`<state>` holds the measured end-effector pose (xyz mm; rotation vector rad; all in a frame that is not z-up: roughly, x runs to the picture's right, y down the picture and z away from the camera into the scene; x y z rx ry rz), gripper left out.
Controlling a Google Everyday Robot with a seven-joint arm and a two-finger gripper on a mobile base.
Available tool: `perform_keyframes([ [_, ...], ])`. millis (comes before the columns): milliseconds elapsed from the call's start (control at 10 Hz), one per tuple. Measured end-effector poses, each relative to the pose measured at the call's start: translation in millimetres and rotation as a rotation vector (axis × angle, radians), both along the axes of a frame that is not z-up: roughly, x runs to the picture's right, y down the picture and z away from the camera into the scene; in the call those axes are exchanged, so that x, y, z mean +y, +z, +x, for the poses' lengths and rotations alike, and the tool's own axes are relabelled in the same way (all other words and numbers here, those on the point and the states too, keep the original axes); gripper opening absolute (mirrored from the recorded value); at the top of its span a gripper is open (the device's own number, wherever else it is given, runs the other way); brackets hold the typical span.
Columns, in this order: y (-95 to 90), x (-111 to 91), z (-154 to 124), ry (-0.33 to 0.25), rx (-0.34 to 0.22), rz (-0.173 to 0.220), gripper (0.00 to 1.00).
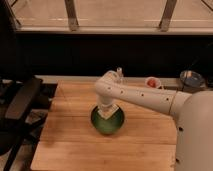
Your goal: Place the white sponge in the ceramic bowl
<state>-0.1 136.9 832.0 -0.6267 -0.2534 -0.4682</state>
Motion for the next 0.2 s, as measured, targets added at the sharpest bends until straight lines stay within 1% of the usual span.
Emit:
perform_keyframes([
  [100,0.3,0.7,3.2,-0.001,0.006,-0.006,0.80],
  [200,0.0,2.5,0.6,-0.002,0.008,-0.009,0.80],
])
